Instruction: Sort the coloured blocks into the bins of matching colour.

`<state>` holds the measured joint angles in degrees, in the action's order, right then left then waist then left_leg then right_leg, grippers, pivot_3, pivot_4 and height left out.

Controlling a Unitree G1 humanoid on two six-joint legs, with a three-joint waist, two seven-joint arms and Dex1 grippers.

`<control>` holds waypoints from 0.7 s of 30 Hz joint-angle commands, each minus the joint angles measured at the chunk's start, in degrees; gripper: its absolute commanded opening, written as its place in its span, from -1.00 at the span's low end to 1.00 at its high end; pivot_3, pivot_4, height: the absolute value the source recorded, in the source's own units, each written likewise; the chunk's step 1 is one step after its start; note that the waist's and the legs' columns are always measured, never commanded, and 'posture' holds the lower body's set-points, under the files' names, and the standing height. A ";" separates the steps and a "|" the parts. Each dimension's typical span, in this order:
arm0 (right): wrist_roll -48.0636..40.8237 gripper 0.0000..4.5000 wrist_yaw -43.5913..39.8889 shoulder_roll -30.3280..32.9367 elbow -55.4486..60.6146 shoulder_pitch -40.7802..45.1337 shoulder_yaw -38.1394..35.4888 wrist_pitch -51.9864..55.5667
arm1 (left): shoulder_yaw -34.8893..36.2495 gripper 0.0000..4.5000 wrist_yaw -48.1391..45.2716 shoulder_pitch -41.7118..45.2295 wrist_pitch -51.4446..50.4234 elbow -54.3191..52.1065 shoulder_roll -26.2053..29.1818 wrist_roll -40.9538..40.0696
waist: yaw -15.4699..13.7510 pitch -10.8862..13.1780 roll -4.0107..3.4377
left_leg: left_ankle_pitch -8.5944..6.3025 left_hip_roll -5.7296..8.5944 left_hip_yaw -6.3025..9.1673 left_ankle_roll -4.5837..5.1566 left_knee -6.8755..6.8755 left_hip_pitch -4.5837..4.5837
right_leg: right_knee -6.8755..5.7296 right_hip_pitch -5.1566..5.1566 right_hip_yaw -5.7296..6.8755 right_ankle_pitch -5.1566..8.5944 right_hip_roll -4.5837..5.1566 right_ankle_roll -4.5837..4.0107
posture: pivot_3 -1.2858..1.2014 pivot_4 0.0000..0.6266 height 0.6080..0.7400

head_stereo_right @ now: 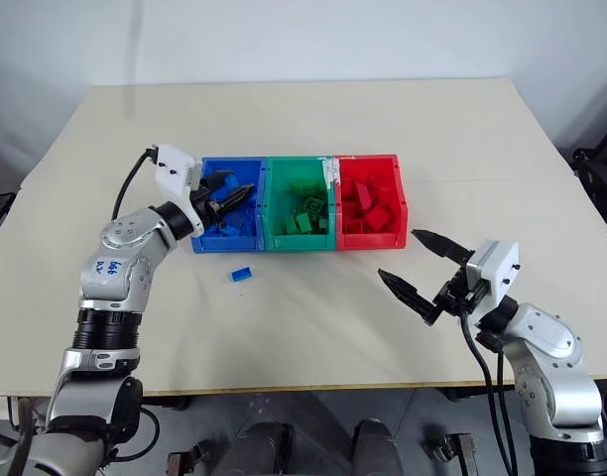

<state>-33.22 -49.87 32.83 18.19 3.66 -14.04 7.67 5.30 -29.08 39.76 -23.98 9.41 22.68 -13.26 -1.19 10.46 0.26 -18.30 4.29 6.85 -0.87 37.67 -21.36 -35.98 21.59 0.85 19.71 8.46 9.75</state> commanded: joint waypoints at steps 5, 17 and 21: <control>-0.35 1.00 -4.24 1.94 -1.08 1.88 -0.25 -1.37 | 5.73 0.99 -4.47 -8.95 1.53 -7.77 4.97 -4.60 | 0.77 0.00 0.00 | 0.00 -0.03 -0.01 0.00 -0.09 0.01 | -0.01 0.02 -0.02 0.00 0.00 0.00 | 0.03 -0.52 1.00; 2.22 1.00 -19.15 6.35 -6.63 6.25 6.30 -5.47 | 23.35 0.99 -29.75 -34.27 25.44 -1.74 22.82 -10.92 | 1.00 0.00 0.00 | 0.00 -0.24 -0.08 0.00 -0.33 0.10 | 0.28 0.01 -0.05 0.02 0.08 -0.05 | 0.03 -0.52 1.00; 2.98 1.00 -21.93 7.33 -8.38 7.27 8.43 -4.82 | 23.98 0.99 -36.60 -39.69 25.43 1.49 26.19 -11.59 | 0.38 0.00 0.00 | 0.00 -0.21 0.03 0.02 -0.26 0.09 | 0.31 -0.08 -0.01 0.01 0.13 -0.04 | 0.03 -0.52 1.00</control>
<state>-30.38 -70.51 39.10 10.31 10.65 -5.89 2.89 27.95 -63.27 1.08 0.50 9.54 47.82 -24.19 -0.82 10.45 0.26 -18.30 4.06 6.88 -0.85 37.38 -21.27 -35.68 21.52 0.83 19.72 8.58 9.71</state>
